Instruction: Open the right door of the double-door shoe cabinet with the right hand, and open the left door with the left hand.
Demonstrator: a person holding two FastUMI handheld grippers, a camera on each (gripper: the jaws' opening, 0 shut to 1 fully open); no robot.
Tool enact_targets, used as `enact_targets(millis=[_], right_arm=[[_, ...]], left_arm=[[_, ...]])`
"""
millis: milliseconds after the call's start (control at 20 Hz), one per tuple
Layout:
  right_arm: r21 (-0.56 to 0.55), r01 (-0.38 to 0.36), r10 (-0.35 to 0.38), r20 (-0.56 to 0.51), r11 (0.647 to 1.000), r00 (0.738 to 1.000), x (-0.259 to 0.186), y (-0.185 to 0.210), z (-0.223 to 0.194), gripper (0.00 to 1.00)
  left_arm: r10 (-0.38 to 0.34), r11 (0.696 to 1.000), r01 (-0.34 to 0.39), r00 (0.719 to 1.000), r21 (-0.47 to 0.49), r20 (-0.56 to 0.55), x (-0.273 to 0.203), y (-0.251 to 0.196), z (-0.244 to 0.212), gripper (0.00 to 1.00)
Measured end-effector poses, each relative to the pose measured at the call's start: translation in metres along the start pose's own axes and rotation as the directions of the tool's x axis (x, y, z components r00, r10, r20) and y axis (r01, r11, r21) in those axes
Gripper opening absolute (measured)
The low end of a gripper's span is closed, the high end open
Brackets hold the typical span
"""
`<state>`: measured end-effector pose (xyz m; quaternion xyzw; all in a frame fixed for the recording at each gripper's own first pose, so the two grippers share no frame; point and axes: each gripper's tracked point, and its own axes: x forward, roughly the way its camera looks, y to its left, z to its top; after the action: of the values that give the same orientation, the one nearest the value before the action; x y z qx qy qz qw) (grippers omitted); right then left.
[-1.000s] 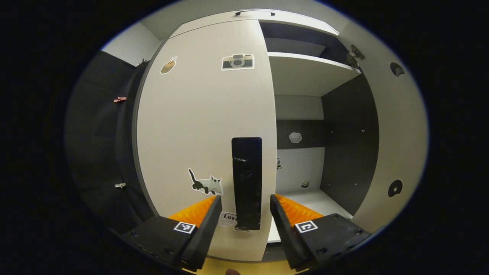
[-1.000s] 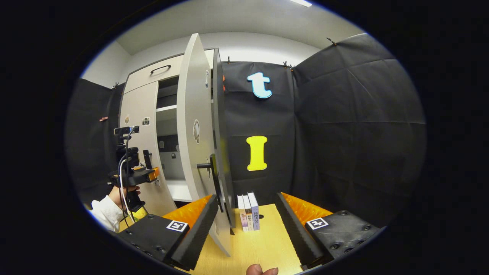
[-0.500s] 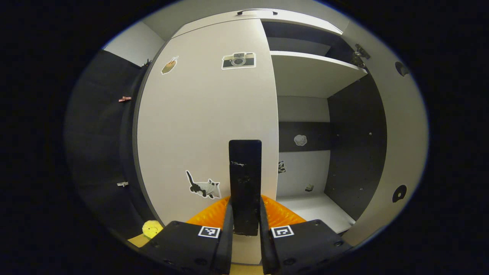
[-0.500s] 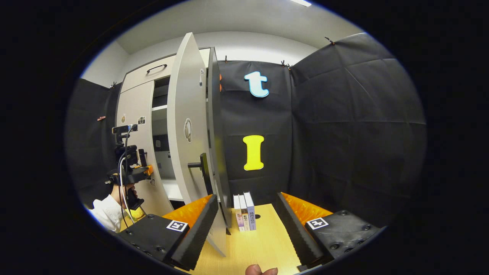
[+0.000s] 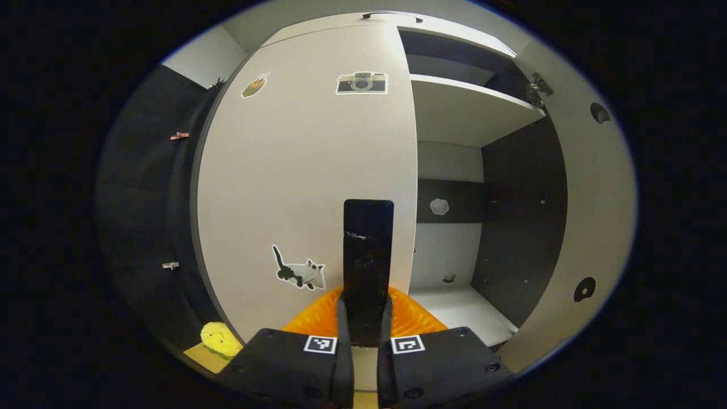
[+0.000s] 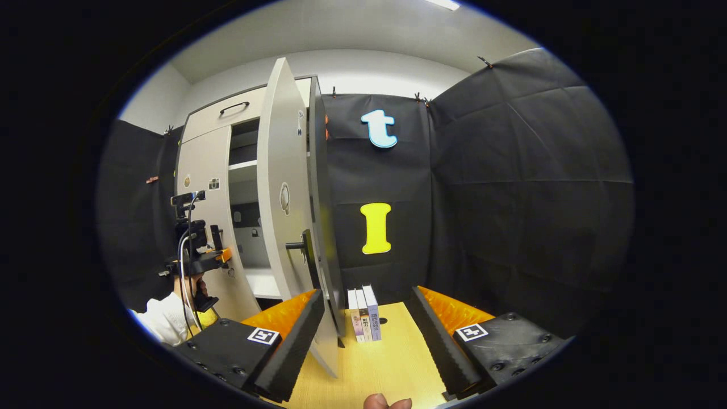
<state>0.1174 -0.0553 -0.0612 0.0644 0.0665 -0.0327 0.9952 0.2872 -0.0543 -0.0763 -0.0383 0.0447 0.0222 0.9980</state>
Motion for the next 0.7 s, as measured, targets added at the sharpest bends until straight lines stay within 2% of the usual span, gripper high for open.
enact_targets(millis=[100,150,200,450,500,550,700], right_arm=[[0.0,-0.004,0.004,0.005,1.0,1.0,-0.001,0.003,0.002,0.96],[0.0,-0.007,0.007,0.006,1.0,1.0,0.0,0.005,0.003,0.92],[0.001,-0.008,0.008,0.008,1.0,1.0,0.001,0.007,0.004,0.96],[-0.006,-0.022,0.022,0.02,1.0,1.0,-0.017,0.029,0.007,0.97],[-0.018,-0.024,0.024,0.023,1.0,0.999,-0.017,0.033,0.008,1.0],[-0.03,-0.021,0.022,0.027,0.999,0.999,-0.018,0.035,0.009,0.96],[-0.036,-0.016,0.017,0.039,0.999,0.999,-0.017,0.042,0.012,0.97]], left_arm=[[-0.007,1.0,0.007,1.0,0.012,0.0,-0.007,0.001,0.001,0.18],[-0.015,1.0,0.015,1.0,0.015,-0.001,-0.015,0.003,0.002,0.18],[-0.024,1.0,0.024,1.0,0.012,-0.001,-0.024,0.005,0.002,0.18],[-0.065,0.998,0.065,0.998,0.011,-0.002,-0.071,0.027,-0.003,0.17],[-0.073,0.997,0.073,0.997,0.012,-0.001,-0.072,0.028,-0.003,0.17],[-0.08,0.997,0.08,0.997,0.005,0.0,-0.074,0.029,-0.004,0.17],[-0.101,0.995,0.101,0.995,-0.001,-0.001,-0.084,0.037,-0.005,0.17]])
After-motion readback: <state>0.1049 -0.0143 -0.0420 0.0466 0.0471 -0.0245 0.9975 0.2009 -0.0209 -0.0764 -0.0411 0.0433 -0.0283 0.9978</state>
